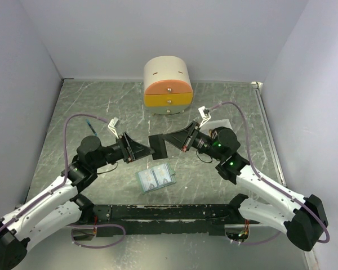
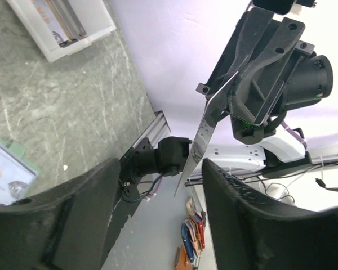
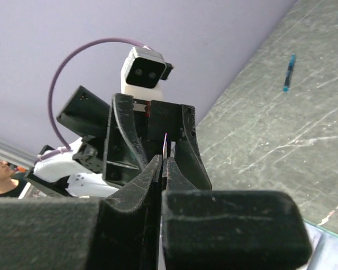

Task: Put the credit cards into the card holder
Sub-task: Adjust the card holder at the center of the board.

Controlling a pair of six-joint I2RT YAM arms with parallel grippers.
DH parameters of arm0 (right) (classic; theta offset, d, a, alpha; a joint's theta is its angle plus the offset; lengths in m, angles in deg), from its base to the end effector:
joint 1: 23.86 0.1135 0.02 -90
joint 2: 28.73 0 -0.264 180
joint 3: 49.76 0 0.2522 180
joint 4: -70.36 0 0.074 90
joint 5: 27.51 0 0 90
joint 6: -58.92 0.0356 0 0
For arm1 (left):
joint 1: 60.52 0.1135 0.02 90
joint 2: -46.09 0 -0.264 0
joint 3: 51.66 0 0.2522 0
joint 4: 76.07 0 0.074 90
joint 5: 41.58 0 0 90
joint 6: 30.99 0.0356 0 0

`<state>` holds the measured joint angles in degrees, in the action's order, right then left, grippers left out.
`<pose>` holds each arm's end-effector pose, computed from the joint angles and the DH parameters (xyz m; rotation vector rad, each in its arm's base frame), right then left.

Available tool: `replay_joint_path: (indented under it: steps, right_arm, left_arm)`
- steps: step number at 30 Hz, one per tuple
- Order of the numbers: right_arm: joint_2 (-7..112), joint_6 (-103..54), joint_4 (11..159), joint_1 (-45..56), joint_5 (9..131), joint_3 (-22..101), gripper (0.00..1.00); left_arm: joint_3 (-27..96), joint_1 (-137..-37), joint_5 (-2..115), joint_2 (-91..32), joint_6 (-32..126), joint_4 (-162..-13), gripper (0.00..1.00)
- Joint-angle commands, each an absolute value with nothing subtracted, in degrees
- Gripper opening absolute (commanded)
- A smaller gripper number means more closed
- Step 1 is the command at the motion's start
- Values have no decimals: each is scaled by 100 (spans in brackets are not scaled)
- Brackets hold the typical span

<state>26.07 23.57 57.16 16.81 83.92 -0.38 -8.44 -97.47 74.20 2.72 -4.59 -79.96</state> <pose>0.1622 0.1565 0.3199 -0.1523 1.6589 1.5865 0.1394 -0.1242 0.2867 -0.0435 1.9359 -1.6343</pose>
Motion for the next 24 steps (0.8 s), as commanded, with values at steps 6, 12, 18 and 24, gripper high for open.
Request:
replay_joint_path:
  steps: [6, 12, 18, 24]
  right_arm:
    - [2677, 2587, 5443, 1909, 8266, -1, 0]
    - [2723, 2448, 5766, 1911, 8152, -30, 0]
    - [2487, 1956, 6872, 1915, 7557, 75, 35]
    - [2141, 1428, 8112, 1912, 6660, 57, 52]
  left_arm:
    - [-1271, -9724, 8033, 113, -1263, -5757, 38]
    - [-1452, -9723, 8073, 112, -1254, -5601, 7]
    - [-1185, -9725, 7723, 442, -602, -7089, 7]
    - [-1078, -9726, 7185, 634, -189, -8587, 7]
